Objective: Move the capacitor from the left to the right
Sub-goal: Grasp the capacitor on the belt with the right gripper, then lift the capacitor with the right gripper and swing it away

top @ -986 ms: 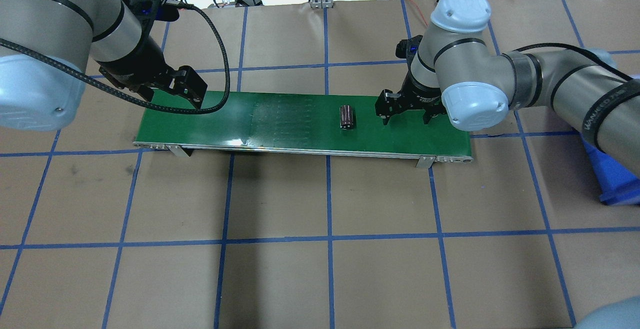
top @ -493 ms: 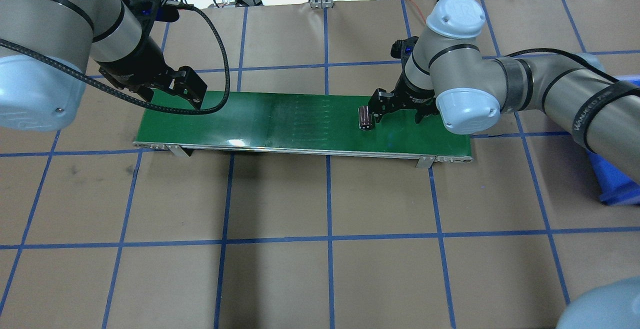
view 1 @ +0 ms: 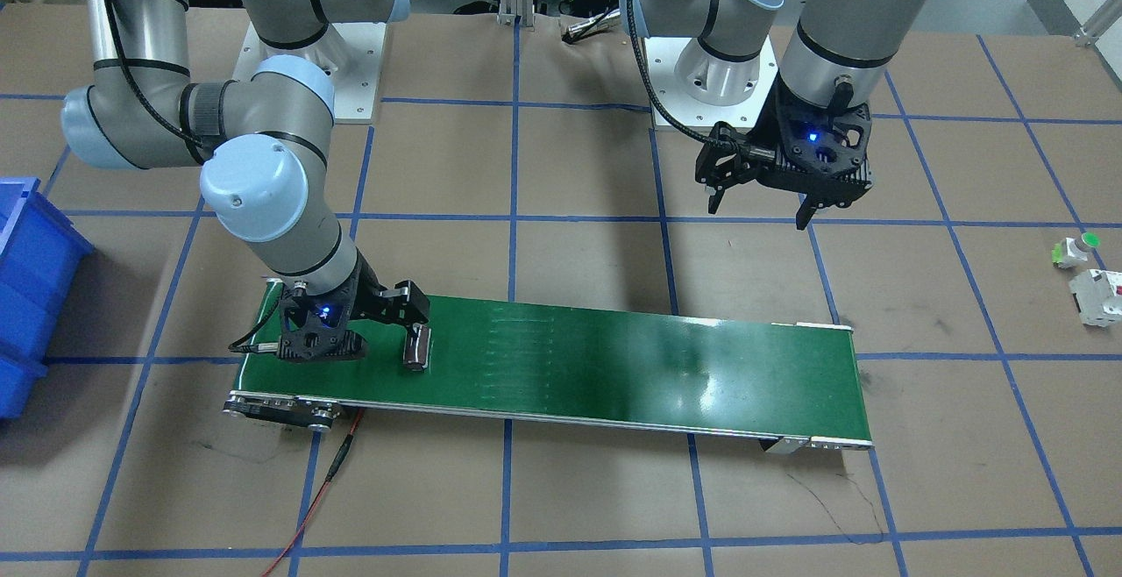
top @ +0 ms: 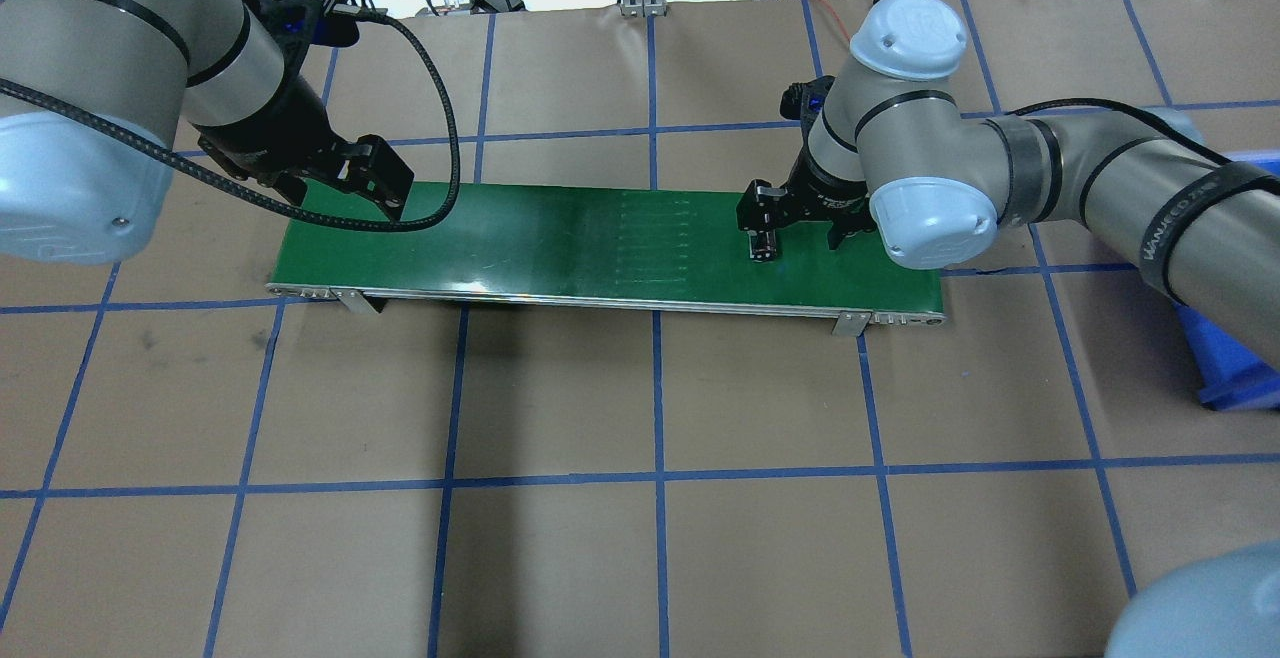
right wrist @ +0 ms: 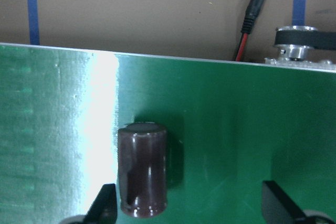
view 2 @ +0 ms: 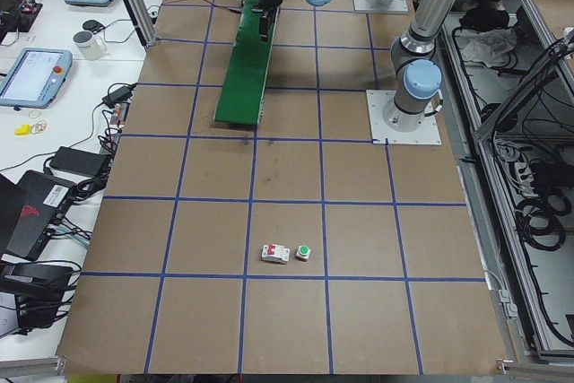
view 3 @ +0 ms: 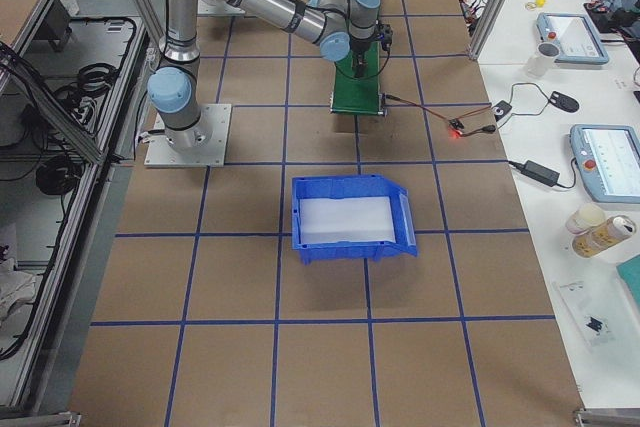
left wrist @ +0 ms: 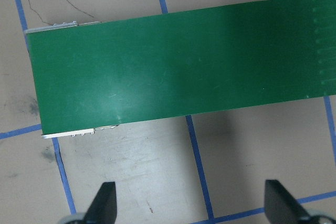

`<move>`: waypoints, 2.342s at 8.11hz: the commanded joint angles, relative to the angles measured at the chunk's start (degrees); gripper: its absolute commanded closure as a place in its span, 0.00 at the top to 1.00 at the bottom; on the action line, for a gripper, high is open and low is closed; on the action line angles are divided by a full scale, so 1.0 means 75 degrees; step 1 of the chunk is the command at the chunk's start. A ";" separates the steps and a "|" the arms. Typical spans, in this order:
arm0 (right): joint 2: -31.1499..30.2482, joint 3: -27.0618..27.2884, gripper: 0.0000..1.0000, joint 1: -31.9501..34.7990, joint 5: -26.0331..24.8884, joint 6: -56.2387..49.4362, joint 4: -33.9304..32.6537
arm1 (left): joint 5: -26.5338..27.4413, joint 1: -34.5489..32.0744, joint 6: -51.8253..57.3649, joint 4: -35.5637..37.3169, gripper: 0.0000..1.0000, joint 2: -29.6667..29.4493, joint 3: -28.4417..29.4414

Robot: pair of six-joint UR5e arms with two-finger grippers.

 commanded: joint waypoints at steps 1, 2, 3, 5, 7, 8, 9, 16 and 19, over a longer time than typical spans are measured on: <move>0.0006 -0.0011 0.75 0.0000 -0.0168 -0.0075 0.0022 | 0.0005 0.0000 0.0009 0.0001 1.00 0.0001 -0.0002; 0.0006 -0.0011 0.61 0.0000 -0.0250 -0.0110 0.0138 | -0.0007 0.0000 0.0009 0.0013 1.00 0.0001 -0.0014; -0.0006 -0.0023 0.36 -0.0011 -0.0495 -0.0122 0.0382 | -0.0007 0.0012 0.0009 0.0001 1.00 0.0001 -0.0014; -0.0041 -0.0070 0.04 -0.0023 -0.0731 -0.0146 0.0618 | -0.0007 0.0000 0.0009 0.0001 1.00 0.0001 -0.0014; -0.0146 -0.0535 0.00 -0.0174 -0.1254 -0.0413 0.0841 | 0.0051 0.0000 0.0009 0.0001 1.00 0.0001 -0.0002; -0.0228 -0.1096 0.00 -0.0384 -0.1456 -0.0439 0.1329 | 0.0051 0.0000 0.0009 0.0001 1.00 0.0001 -0.0014; -0.0391 -0.1380 0.00 -0.0734 -0.1481 -0.0625 0.1636 | 0.0040 0.0000 0.0009 0.0013 1.00 -0.0011 -0.0014; -0.0815 -0.1453 0.00 -0.5536 -0.1435 -0.8072 0.1862 | 0.0051 0.0000 0.0009 0.0013 1.00 0.0001 -0.0026; 0.0412 -0.1359 0.00 -0.6421 -0.1539 -0.8654 0.0835 | 0.0051 0.0000 0.0009 0.0013 1.00 0.0001 -0.0037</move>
